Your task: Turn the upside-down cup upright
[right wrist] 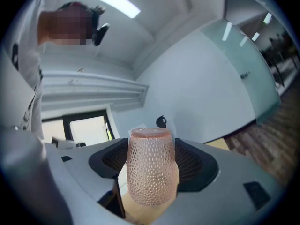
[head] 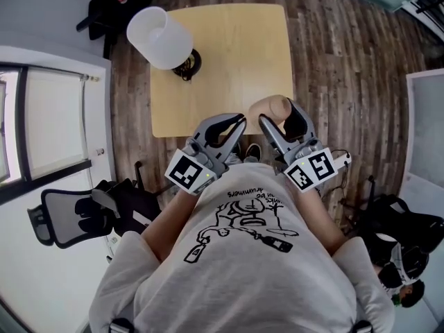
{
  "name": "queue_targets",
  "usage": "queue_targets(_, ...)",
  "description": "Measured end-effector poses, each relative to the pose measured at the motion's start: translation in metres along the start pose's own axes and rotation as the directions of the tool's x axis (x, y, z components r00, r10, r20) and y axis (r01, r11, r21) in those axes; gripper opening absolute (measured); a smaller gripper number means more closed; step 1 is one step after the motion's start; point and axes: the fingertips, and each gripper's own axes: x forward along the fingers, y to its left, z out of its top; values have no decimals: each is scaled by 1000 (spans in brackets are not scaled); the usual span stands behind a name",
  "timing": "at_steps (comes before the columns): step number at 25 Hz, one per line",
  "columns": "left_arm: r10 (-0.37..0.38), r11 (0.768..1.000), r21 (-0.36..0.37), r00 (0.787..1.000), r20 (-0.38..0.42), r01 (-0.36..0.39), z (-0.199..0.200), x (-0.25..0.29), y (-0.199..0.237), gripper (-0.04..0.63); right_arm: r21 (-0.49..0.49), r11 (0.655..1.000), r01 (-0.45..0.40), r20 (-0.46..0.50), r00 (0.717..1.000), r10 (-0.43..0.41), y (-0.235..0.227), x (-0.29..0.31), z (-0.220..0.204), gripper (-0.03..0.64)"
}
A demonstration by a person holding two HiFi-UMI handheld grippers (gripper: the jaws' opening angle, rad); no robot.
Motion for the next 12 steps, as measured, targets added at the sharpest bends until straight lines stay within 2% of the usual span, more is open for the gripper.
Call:
queue_targets(1,-4,1000,-7,1000,-5,4,-1,0,0,32,118,993,17,29,999,-21,-8,-3,1,321)
queue_targets(2,-10,1000,-14,1000,-11,10,-2,0,-1,92,232,972,28,58,997,-43,-16,-6,1,321)
queue_targets(3,-20,1000,-24,1000,-15,20,-3,1,-2,125,333,942,32,84,994,-64,-23,-9,2,321)
queue_targets(5,-44,998,-52,999,-17,43,-5,1,-6,133,487,873,29,130,986,-105,-35,-14,2,321)
queue_targets(8,-69,994,-86,997,-24,67,-8,1,-10,133,667,745,7,188,966,-178,-51,-22,-4,321)
queue_targets(10,-80,991,-109,996,-33,76,-11,0,-11,133,747,665,-14,215,951,-221,-56,-24,-8,321)
queue_targets(12,-95,987,-132,994,-53,87,-16,2,-13,137,784,620,-32,229,943,-242,-58,-26,-13,321)
